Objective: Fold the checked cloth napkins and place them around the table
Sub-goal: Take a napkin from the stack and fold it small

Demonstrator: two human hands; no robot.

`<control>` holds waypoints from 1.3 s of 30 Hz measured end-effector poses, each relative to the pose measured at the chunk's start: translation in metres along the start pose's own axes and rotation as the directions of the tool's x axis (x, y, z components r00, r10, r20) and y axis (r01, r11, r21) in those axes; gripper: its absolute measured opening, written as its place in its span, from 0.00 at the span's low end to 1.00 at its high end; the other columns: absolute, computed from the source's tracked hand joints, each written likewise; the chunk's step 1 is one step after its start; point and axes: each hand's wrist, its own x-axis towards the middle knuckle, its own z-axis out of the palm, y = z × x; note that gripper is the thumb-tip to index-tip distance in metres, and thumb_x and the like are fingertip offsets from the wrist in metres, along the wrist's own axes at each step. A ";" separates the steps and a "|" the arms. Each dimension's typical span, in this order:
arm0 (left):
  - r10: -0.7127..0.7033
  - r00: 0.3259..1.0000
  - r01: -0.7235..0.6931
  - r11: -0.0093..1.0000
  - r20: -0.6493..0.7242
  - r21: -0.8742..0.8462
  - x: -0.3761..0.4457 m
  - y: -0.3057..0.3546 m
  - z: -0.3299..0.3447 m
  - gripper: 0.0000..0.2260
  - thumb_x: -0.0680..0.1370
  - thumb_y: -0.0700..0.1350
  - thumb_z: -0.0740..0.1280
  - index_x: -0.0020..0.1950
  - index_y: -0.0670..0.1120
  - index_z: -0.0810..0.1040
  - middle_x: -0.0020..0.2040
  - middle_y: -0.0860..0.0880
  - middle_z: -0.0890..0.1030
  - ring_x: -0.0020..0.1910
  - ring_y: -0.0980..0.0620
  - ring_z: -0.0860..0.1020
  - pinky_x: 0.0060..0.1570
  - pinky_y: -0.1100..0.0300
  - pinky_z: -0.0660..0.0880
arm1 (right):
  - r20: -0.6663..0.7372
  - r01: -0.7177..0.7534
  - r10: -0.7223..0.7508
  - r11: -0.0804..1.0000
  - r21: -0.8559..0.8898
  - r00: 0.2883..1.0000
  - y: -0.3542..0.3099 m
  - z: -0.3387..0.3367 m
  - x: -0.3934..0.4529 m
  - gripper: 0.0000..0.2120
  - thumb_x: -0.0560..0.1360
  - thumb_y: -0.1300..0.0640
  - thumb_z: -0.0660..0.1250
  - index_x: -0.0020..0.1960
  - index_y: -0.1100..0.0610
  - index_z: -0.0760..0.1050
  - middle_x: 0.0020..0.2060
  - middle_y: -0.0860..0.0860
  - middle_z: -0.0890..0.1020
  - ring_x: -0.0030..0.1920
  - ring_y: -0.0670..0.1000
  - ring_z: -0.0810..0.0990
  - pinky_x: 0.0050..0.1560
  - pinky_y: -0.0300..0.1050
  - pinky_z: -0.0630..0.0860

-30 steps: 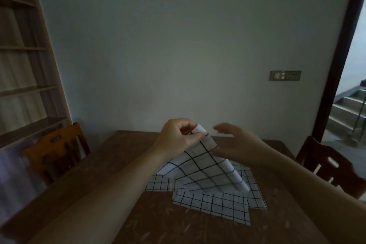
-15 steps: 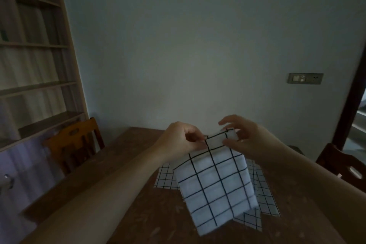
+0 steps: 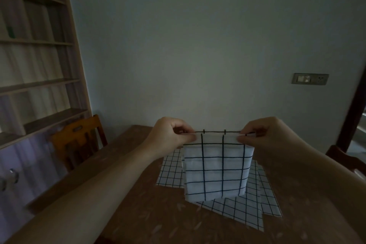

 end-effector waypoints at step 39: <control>0.046 0.943 -0.128 0.964 0.328 0.234 0.007 0.030 0.039 0.19 0.75 0.61 0.68 0.57 0.50 0.83 0.51 0.56 0.84 0.47 0.63 0.80 0.43 0.70 0.74 | -0.042 -0.114 0.128 0.963 0.245 0.991 -0.012 0.002 -0.005 0.06 0.70 0.63 0.75 0.37 0.54 0.85 0.32 0.50 0.86 0.32 0.44 0.82 0.32 0.30 0.75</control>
